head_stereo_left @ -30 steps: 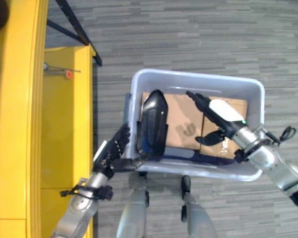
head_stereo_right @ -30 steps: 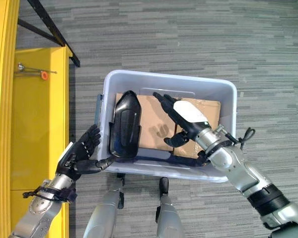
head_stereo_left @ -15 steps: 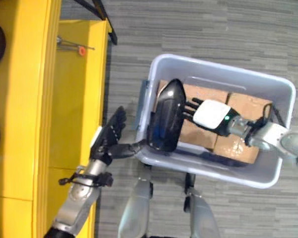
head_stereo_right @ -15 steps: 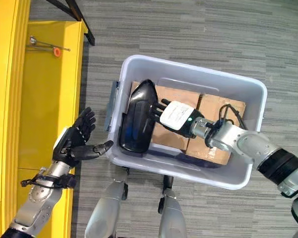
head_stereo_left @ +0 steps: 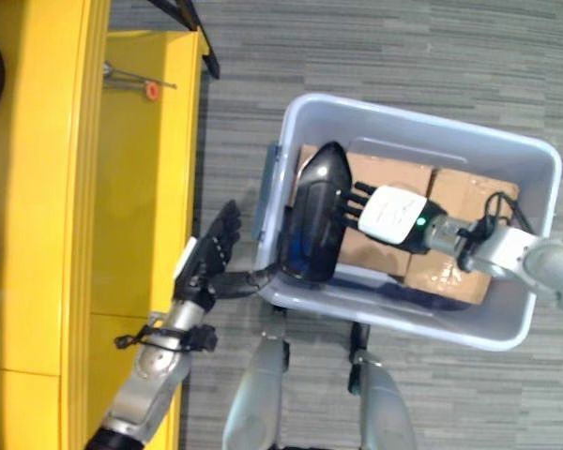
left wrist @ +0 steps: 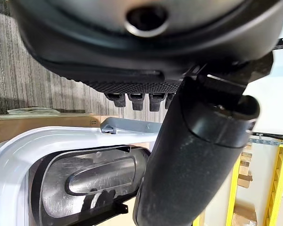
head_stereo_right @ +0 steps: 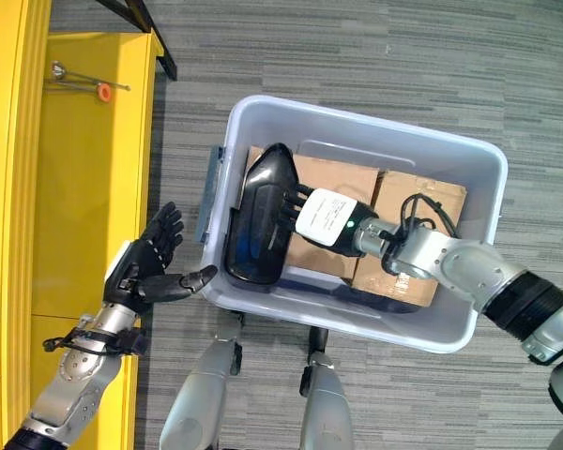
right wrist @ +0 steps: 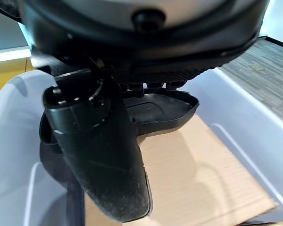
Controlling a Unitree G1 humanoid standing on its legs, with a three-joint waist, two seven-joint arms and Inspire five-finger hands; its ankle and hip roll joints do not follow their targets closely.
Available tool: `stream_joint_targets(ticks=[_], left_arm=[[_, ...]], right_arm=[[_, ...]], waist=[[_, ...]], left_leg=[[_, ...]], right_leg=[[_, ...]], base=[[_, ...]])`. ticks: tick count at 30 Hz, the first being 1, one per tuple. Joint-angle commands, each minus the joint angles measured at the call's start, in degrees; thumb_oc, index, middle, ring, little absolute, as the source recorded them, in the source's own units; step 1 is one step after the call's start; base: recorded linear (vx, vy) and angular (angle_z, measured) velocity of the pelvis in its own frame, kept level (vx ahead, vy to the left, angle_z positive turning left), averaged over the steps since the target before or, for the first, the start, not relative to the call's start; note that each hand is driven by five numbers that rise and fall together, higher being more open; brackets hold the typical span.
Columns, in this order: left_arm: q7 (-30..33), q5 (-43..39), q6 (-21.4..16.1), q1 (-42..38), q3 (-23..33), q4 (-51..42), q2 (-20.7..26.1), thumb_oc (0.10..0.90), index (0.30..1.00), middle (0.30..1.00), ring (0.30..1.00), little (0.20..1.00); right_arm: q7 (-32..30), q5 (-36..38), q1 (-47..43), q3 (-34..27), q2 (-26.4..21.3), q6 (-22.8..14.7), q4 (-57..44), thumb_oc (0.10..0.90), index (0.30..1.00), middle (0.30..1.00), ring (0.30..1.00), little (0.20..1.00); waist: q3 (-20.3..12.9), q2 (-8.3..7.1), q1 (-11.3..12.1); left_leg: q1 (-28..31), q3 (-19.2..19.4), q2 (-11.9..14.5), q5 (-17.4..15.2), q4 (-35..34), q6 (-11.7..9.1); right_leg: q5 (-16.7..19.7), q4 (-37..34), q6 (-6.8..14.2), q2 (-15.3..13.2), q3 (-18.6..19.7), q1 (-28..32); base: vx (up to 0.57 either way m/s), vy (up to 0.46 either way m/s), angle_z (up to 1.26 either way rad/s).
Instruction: Move parts from the plastic box to the shelf.
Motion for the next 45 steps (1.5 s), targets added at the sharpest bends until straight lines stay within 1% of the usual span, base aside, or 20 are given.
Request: stream_joint_targets(ticks=[1, 7, 15, 24, 27, 32, 33, 38, 40, 41, 42, 43, 45], left_arm=[[0.7, 2.1, -5.0, -1.1, 0.4, -4.7, -0.6, 0.9, 1.0, 1.0, 1.0, 1.0], [1.4, 2.0, -5.2, -1.5, 0.7, -5.2, -0.8, 0.9, 1.0, 1.0, 1.0, 1.0], [2.1, 2.4, -5.5, -1.7, 0.4, -5.5, -1.2, 0.9, 1.0, 1.0, 1.0, 1.0], [2.9, 2.5, -6.1, -1.8, 0.2, -5.4, -1.4, 0.9, 1.0, 1.0, 1.0, 1.0], [3.2, 2.3, -6.5, -1.8, 0.2, -5.4, -1.6, 0.9, 1.0, 1.0, 1.0, 1.0], [4.1, 2.2, -6.8, -2.3, 0.5, -6.1, -1.9, 0.9, 1.0, 1.0, 1.0, 1.0], [4.4, 2.0, -7.1, -2.1, 0.4, -6.0, -2.1, 0.9, 1.0, 1.0, 1.0, 1.0], [5.1, 2.5, -7.3, -2.2, 0.3, -5.9, -2.4, 0.9, 1.0, 1.0, 1.0, 1.0], [5.2, 2.5, -7.2, -2.3, 0.0, -5.6, -2.6, 0.9, 1.0, 1.0, 1.0, 1.0], [5.2, 2.6, -7.3, -2.4, 0.0, -5.6, -2.7, 0.9, 1.0, 1.0, 1.0, 1.0], [5.2, 2.7, -7.2, -2.4, -0.1, -5.4, -2.7, 0.9, 1.0, 1.0, 1.0, 1.0], [4.9, 2.8, -7.1, -2.8, -0.4, -5.0, -2.9, 0.9, 1.0, 1.0, 1.0, 1.0], [5.0, 2.7, -7.1, -3.0, -0.1, -4.7, -3.1, 0.9, 1.0, 1.0, 1.0, 1.0]], right_arm=[[-1.3, -0.7, -7.8, 1.8, -2.1, -0.3, -2.2, 0.9, 1.0, 1.0, 1.0, 1.0], [-1.5, 0.0, -8.5, 1.6, -1.6, 0.1, -2.4, 0.9, 1.0, 1.0, 1.0, 1.0], [-1.9, 0.2, -8.1, 0.9, 0.6, 0.8, -1.6, 0.9, 1.0, 1.0, 1.0, 1.0], [-2.6, 0.1, -8.0, 1.6, 2.3, 2.0, 2.3, 0.9, 1.0, 1.0, 1.0, 1.0], [-3.1, -0.2, -7.0, 1.7, 3.1, 2.9, 6.3, 0.9, 1.0, 1.0, 1.0, 1.0], [-3.3, -0.6, -6.7, 2.4, 3.4, 3.7, 9.3, 0.9, 1.0, 1.0, 1.0, 1.0], [-3.3, -0.7, -6.1, 2.4, 4.0, 4.1, 11.9, 0.9, 1.0, 1.0, 1.0, 1.0], [-3.1, -0.8, -5.8, 3.8, 5.7, 4.7, 17.6, 0.9, 1.0, 1.0, 1.0, 1.0], [-2.4, -0.8, -5.8, 5.2, 7.6, 4.9, 22.0, 0.9, 1.0, 1.0, 1.0, 1.0], [-2.0, -0.6, -5.8, 5.7, 8.1, 4.9, 23.0, 0.541, 0.498, 0.498, 0.498, 0.498], [-1.3, -0.2, -5.6, 6.1, 8.6, 4.8, 24.0, 0.4, 0.3, 0.3, 0.3, 0.3], [-0.1, 0.0, -5.7, 7.4, 9.4, 4.1, 25.1, 0.4, 0.3, 0.3, 0.3, 0.3], [0.8, 0.2, -4.5, 7.6, 9.4, 3.9, 25.2, 0.4, 0.3, 0.3, 0.3, 0.3]], waist=[[-1.1, -0.28, -1.1], [-0.4, -0.09, -0.9], [0.0, 0.06, -0.6], [0.0, 0.93, 0.1], [0.0, 1.42, 0.1], [0.0, 2.1, 0.2], [0.0, 2.6, 0.2], [0.0, 3.23, 0.5], [0.0, 3.59, 0.8], [0.0, 3.6, 0.8], [0.0, 3.65, 0.8], [0.0, 3.66, 1.0], [0.0, 3.68, 0.9]], left_leg=[[-0.2, 1.1, 3.3, -4.9, 5.9, -2.2], [-0.8, 0.8, 3.0, -4.9, 5.8, -2.2], [-2.3, 0.6, 2.3, -4.9, 5.8, -2.0], [-4.9, 0.5, 1.4, -4.8, 5.9, -1.8], [-7.4, 0.5, 0.8, -5.2, 6.9, -1.7], [-11.2, 0.4, 0.0, -6.2, 9.9, -1.6], [-12.9, 0.2, -0.3, -6.6, 11.0, -1.5], [-16.6, 0.1, -0.6, -7.3, 13.4, -1.5], [-17.8, 0.2, -0.7, -7.2, 13.9, -1.5], [-18.1, 0.3, -0.7, -7.2, 14.0, -1.5], [-18.5, 0.3, -0.6, -7.1, 14.0, -1.5], [-18.6, 0.1, -0.7, -7.0, 13.7, -1.6], [-18.7, 0.0, -0.8, -6.8, 13.5, -1.5]], right_leg=[[0.5, 4.5, -2.1, -0.5, 1.7, -2.2], [0.4, 4.7, -2.2, -0.6, 1.2, -2.7], [0.9, 4.2, -2.1, -0.9, 0.8, -3.5], [1.2, 4.1, -1.9, -1.5, 0.6, -5.6], [1.1, 5.2, -1.9, -1.5, 0.9, -7.8], [0.4, 8.1, -2.2, -1.7, 1.2, -11.2], [0.2, 9.7, -2.4, -1.6, 1.4, -13.1], [-0.5, 12.8, -2.6, -1.7, 1.9, -17.1], [-0.6, 13.8, -2.7, -1.8, 2.0, -18.6], [-0.6, 14.1, -2.7, -1.7, 2.1, -19.1], [-0.6, 14.1, -2.7, -1.7, 2.2, -19.5], [-0.7, 14.1, -2.7, -1.5, 2.0, -19.8], [-0.8, 14.2, -2.7, -1.5, 1.8, -19.8]], base=[[0.0, 0.0, 0.0], [0.0, -0.003, 0.02], [0.0, 0.006, 0.07], [0.0, 0.004, 0.01], [0.0, 0.005, 0.01], [-0.01, 0.005, 0.05], [-0.01, 0.011, 0.07], [-0.01, -0.004, 0.07], [0.0, 0.0, 0.0], [0.0, 0.006, -0.05], [0.02, -0.02, -0.13], [0.02, -0.029, -0.17], [0.02, -0.031, -0.09]])
